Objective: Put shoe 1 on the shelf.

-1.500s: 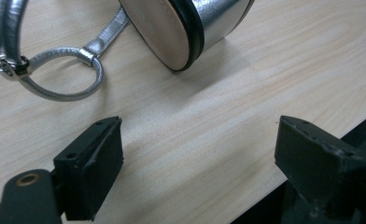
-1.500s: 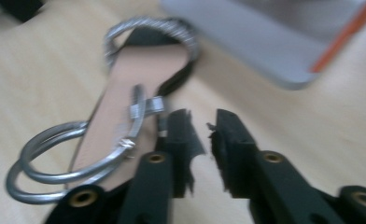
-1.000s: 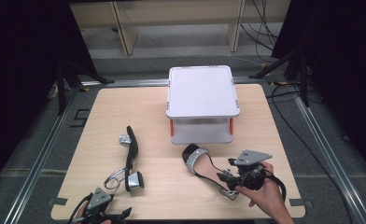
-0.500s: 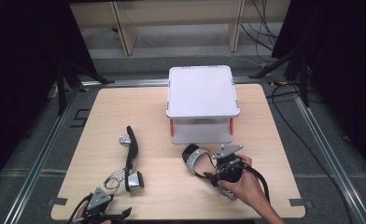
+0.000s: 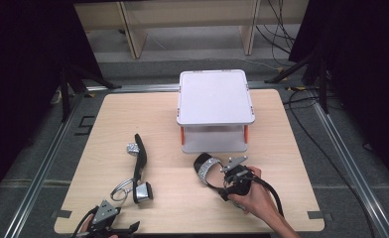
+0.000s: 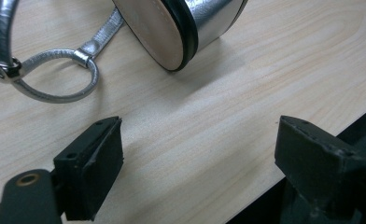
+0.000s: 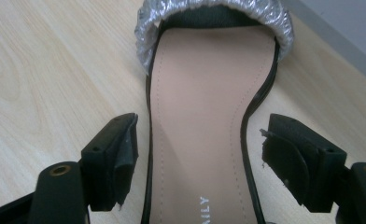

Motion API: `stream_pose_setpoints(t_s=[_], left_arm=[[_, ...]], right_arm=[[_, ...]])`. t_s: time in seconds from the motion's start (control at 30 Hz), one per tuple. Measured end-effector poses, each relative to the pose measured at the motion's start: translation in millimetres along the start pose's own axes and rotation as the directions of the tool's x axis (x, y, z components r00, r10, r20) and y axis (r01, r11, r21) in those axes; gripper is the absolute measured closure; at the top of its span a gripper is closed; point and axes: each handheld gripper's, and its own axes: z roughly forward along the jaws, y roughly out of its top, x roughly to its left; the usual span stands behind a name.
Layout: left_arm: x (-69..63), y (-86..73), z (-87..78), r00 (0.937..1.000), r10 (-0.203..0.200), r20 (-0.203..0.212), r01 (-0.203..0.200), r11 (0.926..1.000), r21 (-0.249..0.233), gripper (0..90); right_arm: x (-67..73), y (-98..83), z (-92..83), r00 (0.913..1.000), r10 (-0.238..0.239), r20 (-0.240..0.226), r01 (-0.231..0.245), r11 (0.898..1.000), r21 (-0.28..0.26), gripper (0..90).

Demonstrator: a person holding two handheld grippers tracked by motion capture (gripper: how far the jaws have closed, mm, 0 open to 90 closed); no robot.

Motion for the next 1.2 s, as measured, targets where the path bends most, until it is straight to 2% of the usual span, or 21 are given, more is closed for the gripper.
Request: stream_pose_setpoints(t_s=[0.1, 0.2, 0.3, 0.4, 0.43, 0.53, 0.6, 0.67, 0.7, 0.8, 0.87, 0.97, 1.1, 1.13, 1.17, 1.2], left_arm=[[-0.3, -0.2, 0.8, 1.0000, 0.002, 0.003, -0.002, 1.0000, -0.004, 15.2], [0.0, -0.1, 0.6, 1.0000, 0.010, 0.003, -0.010, 1.0000, 0.000, 15.2], [-0.5, 0.1, 0.3, 1.0000, -0.002, 0.000, 0.002, 1.0000, -0.003, 15.2], [-0.8, 0.4, -0.4, 0.9999, -0.009, 0.013, 0.009, 1.0000, -0.003, 15.2], [-0.1, 0.3, 0.7, 1.0000, -0.002, 0.000, 0.002, 1.0000, -0.007, 15.2], [-0.4, 0.0, 0.5, 1.0000, 0.008, 0.004, -0.008, 1.0000, -0.002, 15.2], [0.2, 0.4, 0.3, 1.0000, -0.002, 0.005, 0.002, 1.0000, -0.006, 15.2], [0.2, 0.5, 0.3, 1.0000, 0.001, 0.002, -0.001, 1.0000, -0.005, 15.3], [-0.9, 0.5, -0.2, 1.0000, -0.002, 0.007, 0.002, 1.0000, -0.003, 15.3], [0.4, 0.3, 0.2, 1.0000, 0.004, 0.001, -0.003, 1.0000, -0.009, 15.2], [0.0, 0.3, 0.5, 0.9999, -0.010, 0.002, 0.010, 0.9999, -0.009, 15.3], [-0.4, 0.4, 0.3, 1.0000, 0.004, 0.000, -0.004, 1.0000, -0.005, 15.2], [-0.8, 0.4, -0.1, 1.0000, -0.003, 0.002, 0.003, 1.0000, -0.005, 15.3], [-0.9, 0.4, -0.6, 0.9999, 0.000, 0.017, 0.000, 1.0000, -0.007, 15.2], [-1.1, 0.2, -0.5, 0.9999, -0.009, 0.014, 0.009, 0.9999, -0.012, 15.2], [0.1, 0.4, 0.2, 1.0000, -0.002, -0.003, 0.002, 0.9999, -0.011, 15.2]], right_arm=[[-1.8, -1.5, 2.4, 0.9998, -0.019, -0.009, 0.019, 1.000, 0.014, 25.9], [-1.0, -2.3, 3.8, 1.0000, -0.002, -0.009, 0.002, 1.000, 0.031, 26.0], [-2.8, -3.3, 8.4, 0.9990, -0.044, -0.009, 0.044, 0.998, 0.051, 26.6], [-1.8, -3.8, 9.7, 0.9994, -0.032, -0.008, 0.033, 0.997, 0.077, 27.1], [-2.9, -3.9, 10.8, 0.9986, -0.052, -0.005, 0.052, 0.996, 0.074, 28.2], [-3.2, -4.4, 10.7, 0.9990, -0.044, -0.005, 0.044, 0.995, 0.087, 29.3], [-3.3, -4.4, 10.8, 0.9990, -0.044, -0.009, 0.044, 0.995, 0.085, 30.6], [-3.4, -4.3, 11.0, 0.9989, -0.041, -0.020, 0.043, 0.995, 0.088, 30.7], [-4.9, -4.1, 12.5, 0.9977, -0.059, -0.035, 0.062, 0.995, 0.084, 30.7], [-5.5, -3.7, 13.9, 0.9973, -0.055, -0.048, 0.059, 0.994, 0.091, 31.5], [-4.9, -3.8, 13.3, 0.9975, -0.047, -0.053, 0.052, 0.994, 0.095, 31.8], [-5.8, -3.2, 14.8, 0.9961, -0.058, -0.067, 0.064, 0.993, 0.096, 33.4], [-4.8, -2.5, 15.0, 0.9970, -0.049, -0.060, 0.055, 0.993, 0.105, 37.0], [-4.6, -2.8, 14.3, 0.9979, -0.037, -0.053, 0.043, 0.994, 0.103, 37.9], [-5.5, -2.9, 14.0, 0.9976, -0.037, -0.059, 0.043, 0.994, 0.097, 38.9], [-6.1, -3.0, 13.2, 0.9977, -0.028, -0.061, 0.034, 0.995, 0.098, 40.5]])
